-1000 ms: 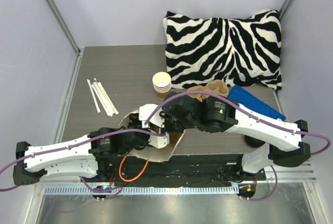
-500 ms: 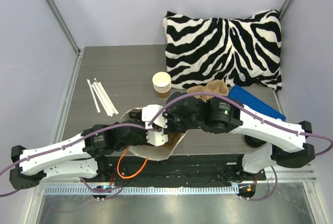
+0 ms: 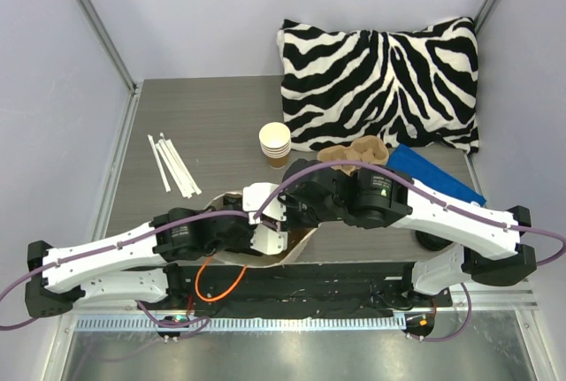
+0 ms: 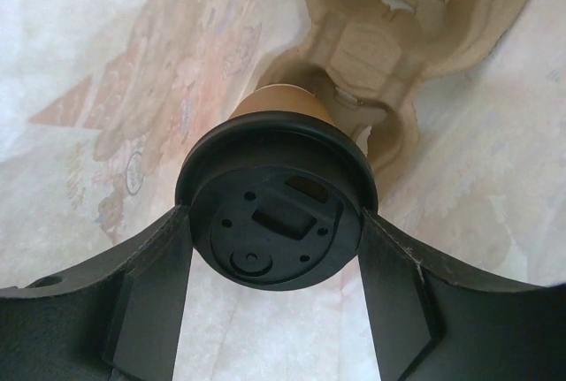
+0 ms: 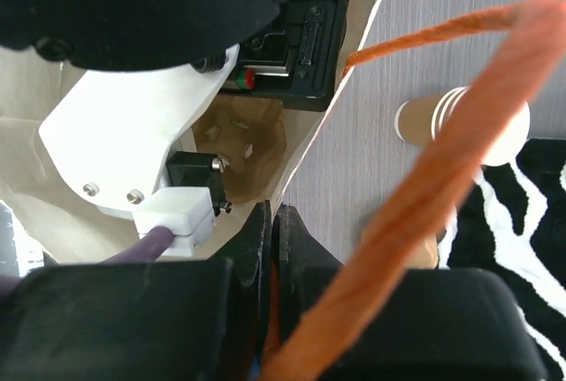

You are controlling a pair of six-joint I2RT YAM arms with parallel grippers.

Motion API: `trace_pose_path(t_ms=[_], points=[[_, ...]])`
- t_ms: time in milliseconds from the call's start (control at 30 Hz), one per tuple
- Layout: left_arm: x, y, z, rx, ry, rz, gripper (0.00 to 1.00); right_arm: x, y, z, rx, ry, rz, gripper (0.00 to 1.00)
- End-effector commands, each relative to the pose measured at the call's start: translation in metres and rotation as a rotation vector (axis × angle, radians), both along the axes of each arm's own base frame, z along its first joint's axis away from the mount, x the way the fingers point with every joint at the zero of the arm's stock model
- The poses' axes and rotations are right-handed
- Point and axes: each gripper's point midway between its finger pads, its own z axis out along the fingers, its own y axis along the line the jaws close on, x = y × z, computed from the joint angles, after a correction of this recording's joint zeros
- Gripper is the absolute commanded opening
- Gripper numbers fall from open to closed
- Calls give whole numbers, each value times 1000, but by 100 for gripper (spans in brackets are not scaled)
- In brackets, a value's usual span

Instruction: Pack the takeout coffee

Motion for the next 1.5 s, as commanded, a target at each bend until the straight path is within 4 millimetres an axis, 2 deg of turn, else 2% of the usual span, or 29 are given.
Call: trace_pose_path(t_ms=[0,133,300,467,700,967,1467], points=[[-1,-4,23,-62,-8,-23,0,-1,-2,18,62,-42,26,1],[-6,-9,22,-83,19,-47,0,6,-3,21,72,-91,15,1],[-9,-6,3,-16,52,-48,0,14,-3,25,69,-153,21,1],[-6,-4,-6,16,49,-24,0,18,-2,29,70,-188,35,1],[1,-2,-23,72,31,1,0,21,0,32,70,-224,54,1],[3,-13,-31,43,53,23,0,19,2,29,74,-206,64,1],[-10,-21,-60,44,159,-11,0,22,2,28,102,-234,66,1]])
